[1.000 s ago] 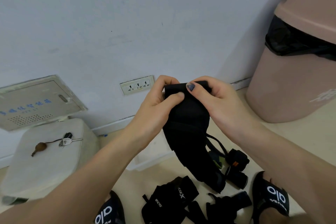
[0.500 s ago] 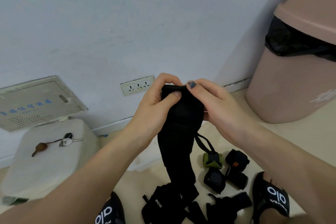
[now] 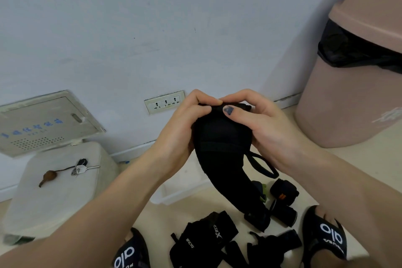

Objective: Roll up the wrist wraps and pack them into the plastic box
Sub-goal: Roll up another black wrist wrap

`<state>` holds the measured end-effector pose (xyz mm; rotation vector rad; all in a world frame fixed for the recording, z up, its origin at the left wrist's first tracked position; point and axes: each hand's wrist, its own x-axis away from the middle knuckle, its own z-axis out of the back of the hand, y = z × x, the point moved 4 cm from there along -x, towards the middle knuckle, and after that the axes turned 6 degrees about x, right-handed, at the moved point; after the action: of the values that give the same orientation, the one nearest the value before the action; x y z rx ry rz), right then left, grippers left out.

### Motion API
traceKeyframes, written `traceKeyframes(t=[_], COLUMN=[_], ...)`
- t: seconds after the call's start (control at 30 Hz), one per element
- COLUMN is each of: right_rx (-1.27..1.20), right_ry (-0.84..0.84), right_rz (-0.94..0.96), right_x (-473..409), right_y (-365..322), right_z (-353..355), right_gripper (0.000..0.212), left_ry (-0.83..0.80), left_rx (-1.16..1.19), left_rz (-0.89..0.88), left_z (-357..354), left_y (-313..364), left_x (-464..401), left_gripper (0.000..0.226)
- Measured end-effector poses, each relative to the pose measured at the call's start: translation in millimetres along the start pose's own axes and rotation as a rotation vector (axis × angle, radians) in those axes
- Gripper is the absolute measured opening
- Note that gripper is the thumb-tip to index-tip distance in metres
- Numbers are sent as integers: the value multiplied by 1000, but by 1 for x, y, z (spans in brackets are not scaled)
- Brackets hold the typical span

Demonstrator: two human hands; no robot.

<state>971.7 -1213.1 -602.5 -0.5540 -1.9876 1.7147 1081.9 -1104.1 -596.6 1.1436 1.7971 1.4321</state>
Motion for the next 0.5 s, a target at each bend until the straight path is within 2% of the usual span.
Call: traceKeyframes(t=[0.13,0.23,0.27,0.43,0.5], right_rx=[113,171,183,127,94], right_ry=[-21,-23,-23,12,-23], right_rz=[80,115,116,9,-57], right_x=[0,1,2,-1,-2], right_y=[-2,-4,-3,1,3], right_z=[0,-1,0,5,5], right_gripper=[14,16,16,18,19], left_ry=[63,82,73,-1,5], left_rx=[-17,-82,-107,-148,-165], left_rz=[23,40,44,-66,-122], left_z=[3,5,6,7,8], left_y=[-3,-4,-4,3,5], left_x=[0,-2,-3,-2,0], left_gripper=[19,5,10,11,11])
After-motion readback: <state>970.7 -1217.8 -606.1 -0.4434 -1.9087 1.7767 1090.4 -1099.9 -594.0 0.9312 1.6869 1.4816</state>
